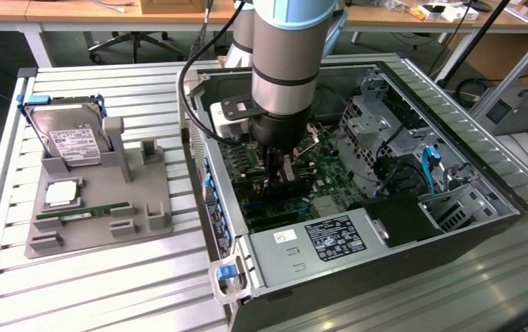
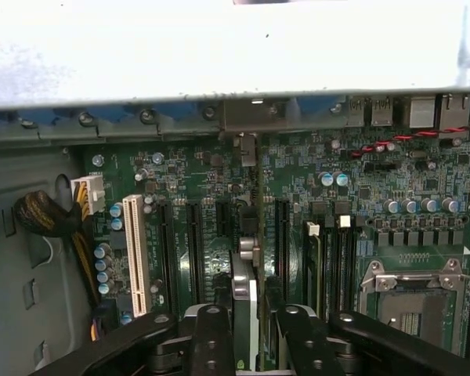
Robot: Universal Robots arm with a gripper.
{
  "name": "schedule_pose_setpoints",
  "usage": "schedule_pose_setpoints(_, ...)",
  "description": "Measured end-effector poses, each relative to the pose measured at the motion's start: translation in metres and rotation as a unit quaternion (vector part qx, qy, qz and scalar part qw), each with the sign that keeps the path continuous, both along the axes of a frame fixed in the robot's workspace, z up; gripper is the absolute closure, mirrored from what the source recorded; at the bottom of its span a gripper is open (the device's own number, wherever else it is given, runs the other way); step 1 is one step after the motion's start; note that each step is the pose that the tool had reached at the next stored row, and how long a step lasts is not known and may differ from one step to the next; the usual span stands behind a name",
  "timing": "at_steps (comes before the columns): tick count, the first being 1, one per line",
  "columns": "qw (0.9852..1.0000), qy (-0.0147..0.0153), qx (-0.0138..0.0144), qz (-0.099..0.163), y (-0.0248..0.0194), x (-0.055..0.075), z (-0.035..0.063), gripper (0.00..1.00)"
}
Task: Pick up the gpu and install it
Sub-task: 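Insert the gpu into the slot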
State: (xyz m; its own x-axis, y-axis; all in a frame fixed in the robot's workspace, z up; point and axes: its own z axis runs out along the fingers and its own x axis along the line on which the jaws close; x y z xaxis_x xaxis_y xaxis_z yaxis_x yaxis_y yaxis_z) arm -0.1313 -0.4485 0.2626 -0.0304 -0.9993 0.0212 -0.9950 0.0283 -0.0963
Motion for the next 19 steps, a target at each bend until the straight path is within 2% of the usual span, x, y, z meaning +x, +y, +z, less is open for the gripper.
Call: schedule_pose_setpoints(19,1.0000,0.0000,-0.0002,0.010,0.0021,0.0000,-0.0001,0.73)
